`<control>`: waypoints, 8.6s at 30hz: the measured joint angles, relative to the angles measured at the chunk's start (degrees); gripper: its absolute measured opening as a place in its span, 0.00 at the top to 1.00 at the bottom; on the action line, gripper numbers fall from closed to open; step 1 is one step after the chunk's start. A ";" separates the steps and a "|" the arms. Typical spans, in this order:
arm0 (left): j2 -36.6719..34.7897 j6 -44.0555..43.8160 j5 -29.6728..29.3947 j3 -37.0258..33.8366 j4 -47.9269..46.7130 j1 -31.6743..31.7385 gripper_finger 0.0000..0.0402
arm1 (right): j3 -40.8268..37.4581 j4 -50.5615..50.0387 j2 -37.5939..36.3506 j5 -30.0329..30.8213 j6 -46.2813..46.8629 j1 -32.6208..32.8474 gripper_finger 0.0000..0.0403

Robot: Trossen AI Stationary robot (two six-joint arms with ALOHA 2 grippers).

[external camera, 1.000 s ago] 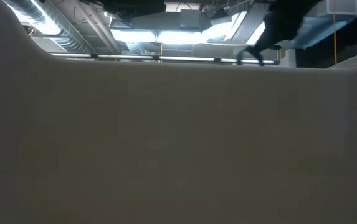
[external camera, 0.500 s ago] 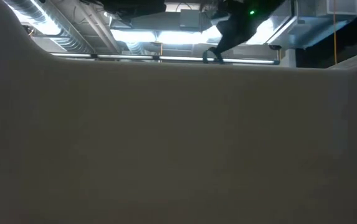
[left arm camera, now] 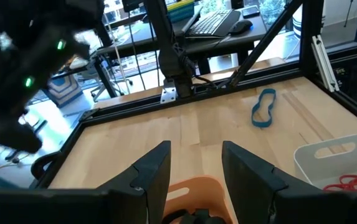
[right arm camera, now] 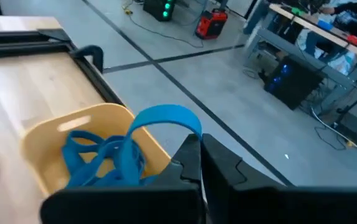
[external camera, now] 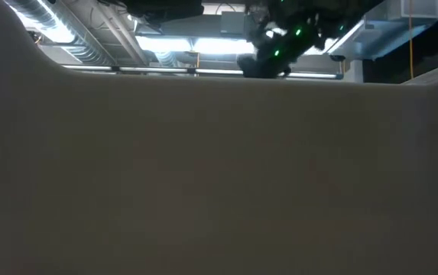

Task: Sort rubber bands into baskets
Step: Put the blue rubber band in the yellow bin, then return to Home Position

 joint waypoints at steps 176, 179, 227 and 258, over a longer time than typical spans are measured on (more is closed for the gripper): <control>0.00 0.36 0.02 0.00 1.06 -0.15 0.65 | -13.16 31.28 0.88 -9.42 1.61 -0.75 0.98; -0.01 0.36 0.02 0.00 1.05 -0.15 0.65 | -13.16 34.19 3.76 -9.98 1.65 -1.29 0.98; -0.01 0.44 0.01 0.00 -0.67 -0.13 0.65 | -13.22 2.66 -5.31 -12.16 1.56 2.75 0.63; -2.79 -1.73 1.46 -6.60 3.30 0.75 0.99 | -41.43 -7.71 -46.54 -15.75 12.29 23.84 0.97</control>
